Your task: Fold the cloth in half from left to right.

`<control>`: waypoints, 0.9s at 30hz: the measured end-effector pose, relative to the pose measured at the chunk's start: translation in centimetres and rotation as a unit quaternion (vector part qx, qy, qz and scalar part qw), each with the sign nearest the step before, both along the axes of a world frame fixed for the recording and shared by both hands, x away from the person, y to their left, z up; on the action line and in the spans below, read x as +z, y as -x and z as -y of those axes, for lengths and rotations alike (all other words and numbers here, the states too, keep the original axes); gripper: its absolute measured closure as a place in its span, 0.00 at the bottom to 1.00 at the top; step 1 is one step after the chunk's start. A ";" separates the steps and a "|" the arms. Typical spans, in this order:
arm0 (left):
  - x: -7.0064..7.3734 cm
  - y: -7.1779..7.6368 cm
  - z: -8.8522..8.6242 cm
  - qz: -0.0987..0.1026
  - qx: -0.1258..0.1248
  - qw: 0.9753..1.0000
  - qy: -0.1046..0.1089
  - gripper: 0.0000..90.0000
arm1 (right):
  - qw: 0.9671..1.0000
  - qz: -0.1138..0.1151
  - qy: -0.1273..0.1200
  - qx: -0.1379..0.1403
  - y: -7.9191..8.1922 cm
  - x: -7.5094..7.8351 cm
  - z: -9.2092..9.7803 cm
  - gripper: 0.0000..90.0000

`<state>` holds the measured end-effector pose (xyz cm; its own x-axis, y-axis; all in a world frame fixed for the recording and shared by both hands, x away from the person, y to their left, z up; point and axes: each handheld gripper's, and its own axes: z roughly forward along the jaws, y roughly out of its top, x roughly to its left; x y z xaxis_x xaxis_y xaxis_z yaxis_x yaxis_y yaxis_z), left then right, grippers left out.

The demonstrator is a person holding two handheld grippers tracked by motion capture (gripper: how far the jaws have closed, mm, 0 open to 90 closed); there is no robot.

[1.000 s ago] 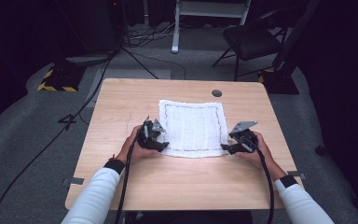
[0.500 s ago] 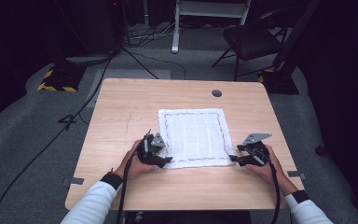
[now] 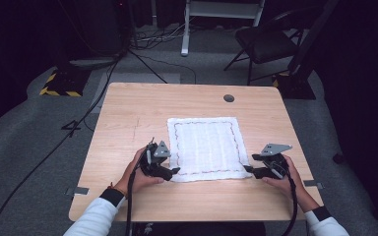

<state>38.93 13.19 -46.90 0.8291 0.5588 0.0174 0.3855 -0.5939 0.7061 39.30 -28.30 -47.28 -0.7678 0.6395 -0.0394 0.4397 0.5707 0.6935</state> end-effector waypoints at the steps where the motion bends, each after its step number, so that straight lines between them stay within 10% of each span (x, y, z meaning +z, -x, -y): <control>1: 0.2 -0.3 -0.2 0.003 0.007 1.000 -0.001 0.24 | 1.000 0.006 0.001 0.005 0.0 0.1 -0.3 0.44; 9: 0.3 -2.9 -1.3 0.030 0.049 0.998 0.001 0.25 | 0.999 0.020 -0.009 0.047 -0.2 0.8 -3.6 0.47; 11: 0.3 -4.0 -1.4 0.010 0.053 0.999 -0.001 0.25 | 0.998 0.023 -0.011 0.064 -0.1 0.8 -5.1 0.48; 27: -0.5 -11.5 0.3 0.013 0.127 0.992 -0.006 0.25 | 0.983 0.029 -0.015 0.183 0.9 0.6 -16.5 0.49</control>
